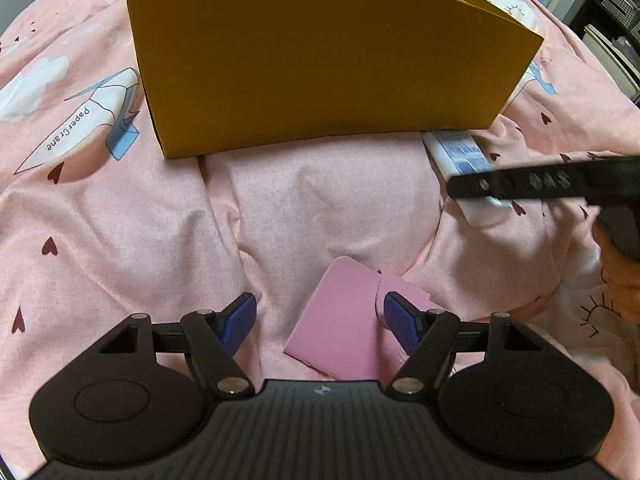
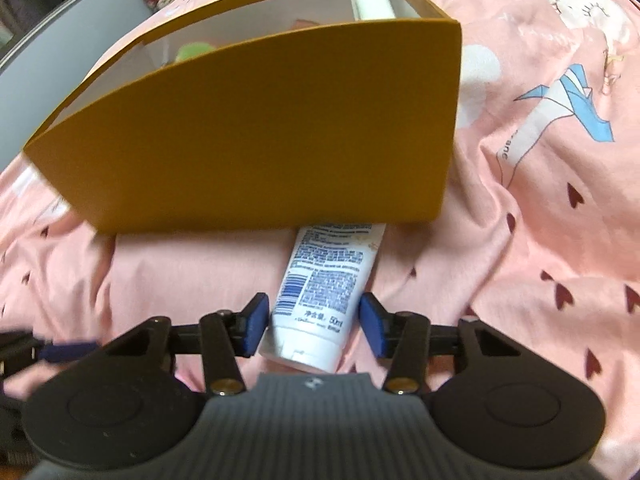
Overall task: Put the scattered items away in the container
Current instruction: 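Grasp the pink card wallet with the left tool while the right tool approaches the Vaseline tube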
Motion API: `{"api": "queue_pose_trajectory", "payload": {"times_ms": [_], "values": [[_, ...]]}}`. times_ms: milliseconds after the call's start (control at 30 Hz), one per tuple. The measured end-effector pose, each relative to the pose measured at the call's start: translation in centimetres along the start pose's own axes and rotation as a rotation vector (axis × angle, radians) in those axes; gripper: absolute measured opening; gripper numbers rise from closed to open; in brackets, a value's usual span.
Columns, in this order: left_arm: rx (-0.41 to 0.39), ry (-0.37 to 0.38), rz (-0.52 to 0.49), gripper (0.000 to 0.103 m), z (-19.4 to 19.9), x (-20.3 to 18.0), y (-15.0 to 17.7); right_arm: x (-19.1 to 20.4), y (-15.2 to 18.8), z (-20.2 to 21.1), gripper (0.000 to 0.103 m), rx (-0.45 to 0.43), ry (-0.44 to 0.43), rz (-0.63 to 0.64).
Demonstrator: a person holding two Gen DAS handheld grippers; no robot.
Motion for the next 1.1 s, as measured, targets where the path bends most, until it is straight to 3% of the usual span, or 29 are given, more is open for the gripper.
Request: {"api": "queue_pose_trajectory", "payload": {"times_ms": [233,433,500,733,833,967,1100], "values": [[0.043,0.035,0.001,0.083,-0.6,-0.7,0.5,0.0,3.0,2.5,0.053,0.023,0.009,0.150],[0.104,0.096,0.082,0.083,-1.4,-0.5,1.2,-0.6,4.9,3.8,0.055,0.014,0.050,0.234],[0.121,0.119,0.123,0.083,-1.6,-0.3,1.6,-1.9,5.5,4.4,0.062,0.003,0.056,0.228],[0.143,0.155,0.294,0.083,-3.0,1.3,2.3,-2.0,5.1,4.2,0.062,-0.020,0.044,0.190],[0.159,0.155,0.311,0.084,-3.8,1.3,2.5,-2.0,4.9,4.2,0.063,-0.029,0.043,0.189],[0.212,0.229,0.337,0.086,-5.5,0.4,2.8,-2.0,4.8,4.0,0.063,-0.036,0.044,0.173],[0.213,0.243,0.361,0.086,-6.0,0.3,2.7,-2.0,4.8,4.1,0.063,-0.047,0.050,0.174]]}}
Point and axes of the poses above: each gripper's, at about its wrist camera, not at the fingertips, and z roughly against the way its jaws point, x to its left, y to its underside, the point moved 10 cm from there along -z, roughly the way its jaws point, and after that the axes turned 9 degrees about y, right-handed, at the moved point
